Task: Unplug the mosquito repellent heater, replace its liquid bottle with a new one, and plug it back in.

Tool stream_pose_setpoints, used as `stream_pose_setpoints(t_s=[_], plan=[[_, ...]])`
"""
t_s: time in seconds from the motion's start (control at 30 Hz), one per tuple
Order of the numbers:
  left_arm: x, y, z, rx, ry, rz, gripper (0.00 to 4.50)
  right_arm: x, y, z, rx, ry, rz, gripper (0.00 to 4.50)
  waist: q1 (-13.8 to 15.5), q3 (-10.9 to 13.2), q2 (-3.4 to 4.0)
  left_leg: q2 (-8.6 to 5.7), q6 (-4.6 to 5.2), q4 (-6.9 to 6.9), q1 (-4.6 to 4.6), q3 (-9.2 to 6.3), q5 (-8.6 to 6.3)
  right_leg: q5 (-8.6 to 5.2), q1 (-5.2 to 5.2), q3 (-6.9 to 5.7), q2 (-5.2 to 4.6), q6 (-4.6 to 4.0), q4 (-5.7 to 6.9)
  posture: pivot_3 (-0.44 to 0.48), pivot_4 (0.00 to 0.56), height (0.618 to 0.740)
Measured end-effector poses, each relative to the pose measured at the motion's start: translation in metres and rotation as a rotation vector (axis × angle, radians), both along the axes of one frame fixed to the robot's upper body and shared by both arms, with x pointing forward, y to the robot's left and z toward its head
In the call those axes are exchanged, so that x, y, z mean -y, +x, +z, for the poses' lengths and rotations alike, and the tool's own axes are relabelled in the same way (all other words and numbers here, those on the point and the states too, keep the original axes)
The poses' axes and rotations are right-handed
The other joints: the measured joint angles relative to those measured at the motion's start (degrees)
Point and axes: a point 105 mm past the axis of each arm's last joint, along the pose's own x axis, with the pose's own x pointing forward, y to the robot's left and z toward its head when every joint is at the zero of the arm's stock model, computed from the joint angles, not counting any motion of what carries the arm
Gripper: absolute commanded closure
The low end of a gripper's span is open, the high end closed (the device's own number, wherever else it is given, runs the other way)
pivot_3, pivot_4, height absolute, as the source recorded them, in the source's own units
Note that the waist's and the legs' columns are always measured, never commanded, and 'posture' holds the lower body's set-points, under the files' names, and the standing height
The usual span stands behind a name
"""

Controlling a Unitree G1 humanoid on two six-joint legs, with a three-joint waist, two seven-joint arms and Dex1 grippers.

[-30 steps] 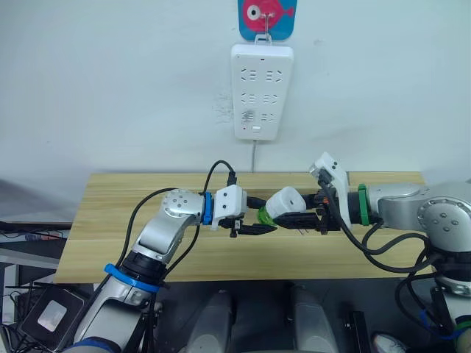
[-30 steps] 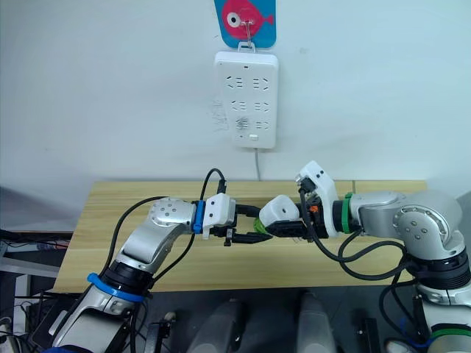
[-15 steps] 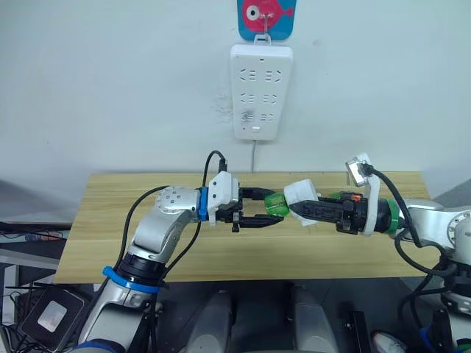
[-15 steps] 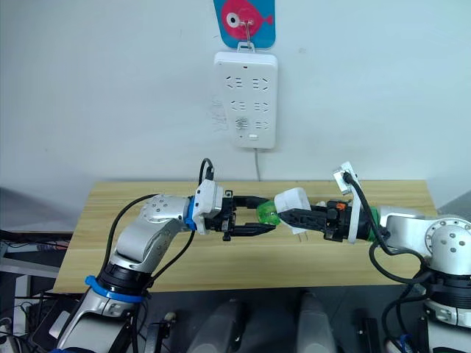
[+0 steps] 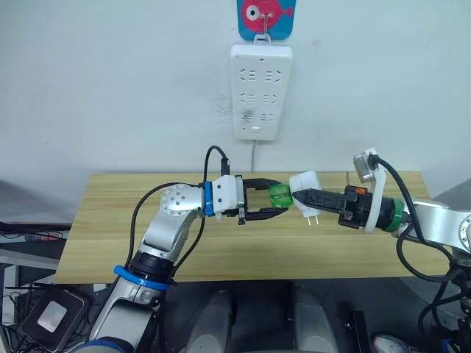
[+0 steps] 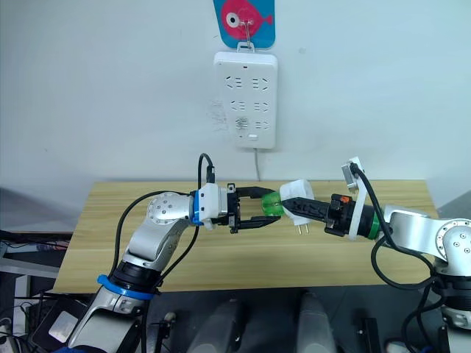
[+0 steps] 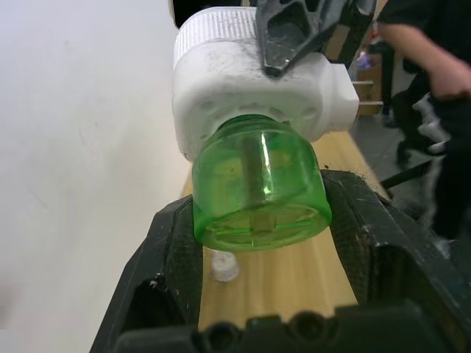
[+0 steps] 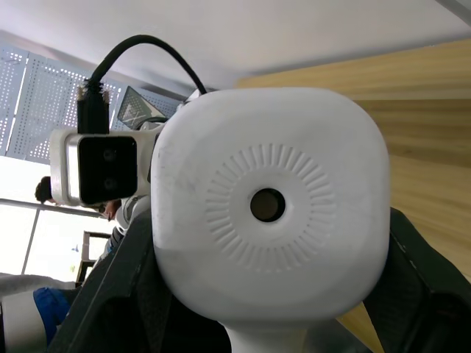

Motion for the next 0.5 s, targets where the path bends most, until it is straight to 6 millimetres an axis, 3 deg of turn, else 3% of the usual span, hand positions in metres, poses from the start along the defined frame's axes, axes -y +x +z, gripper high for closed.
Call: stream_pose_setpoints(t_s=[0.13, 0.47, 0.5], plan=[[0.0016, 0.0042, 0.0024, 0.087, 0.007, 0.023, 2.17, 0.0009, 0.0034, 0.0011, -0.004, 0.011, -0.024, 1.48, 0.1, 0.0, 0.00, -0.01, 0.00, 0.00, -0.01, 0.02, 0.00, 0.00, 0.00, 0.00, 0.00, 0.00, 0.00, 0.059, 0.293, 0.740], [0.0028, 0.0046, 0.0024, 0.103, 0.007, 0.027, 2.17, 0.0012, 0.0041, 0.0007, -0.005, 0.004, -0.028, 1.48, 0.0, 0.0, 0.00, 0.00, 0.01, 0.00, -0.01, 0.01, 0.00, 0.00, 0.00, 0.00, 0.01, 0.01, 0.00, 0.063, 0.299, 0.740], [0.0033, 0.0046, 0.0024, 0.096, 0.003, 0.026, 1.84, 0.0014, 0.0041, 0.0008, -0.005, 0.003, -0.028, 1.48, 0.0, 0.0, 0.00, 0.00, 0.01, 0.00, -0.01, 0.00, 0.00, 0.00, 0.00, 0.00, 0.01, 0.01, 0.00, 0.063, 0.299, 0.740]])
